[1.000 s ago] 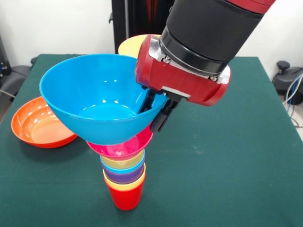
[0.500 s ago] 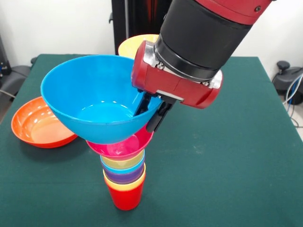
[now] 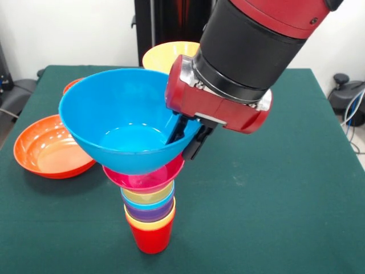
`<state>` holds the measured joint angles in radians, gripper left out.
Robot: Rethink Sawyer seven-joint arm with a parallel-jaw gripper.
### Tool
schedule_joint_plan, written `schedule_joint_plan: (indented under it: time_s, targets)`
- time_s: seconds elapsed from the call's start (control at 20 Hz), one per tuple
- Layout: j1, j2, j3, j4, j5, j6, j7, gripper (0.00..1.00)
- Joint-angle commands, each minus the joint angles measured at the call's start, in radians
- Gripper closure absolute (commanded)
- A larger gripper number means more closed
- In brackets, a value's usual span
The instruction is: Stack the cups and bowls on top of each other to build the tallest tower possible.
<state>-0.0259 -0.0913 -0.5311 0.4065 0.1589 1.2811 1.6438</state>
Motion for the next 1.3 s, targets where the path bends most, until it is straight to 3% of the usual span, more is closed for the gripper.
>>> schedule_joint_plan:
  time_s: [0.05,0.5,1.3]
  targets:
    - [0.033,0.006,0.108,0.119,-0.020,-0.023,0.008,1.00]
    - [0.037,0.006,0.107,0.124,-0.020,-0.033,0.016,1.00]
    - [0.026,-0.002,0.107,0.132,-0.048,-0.065,-0.074,1.00]
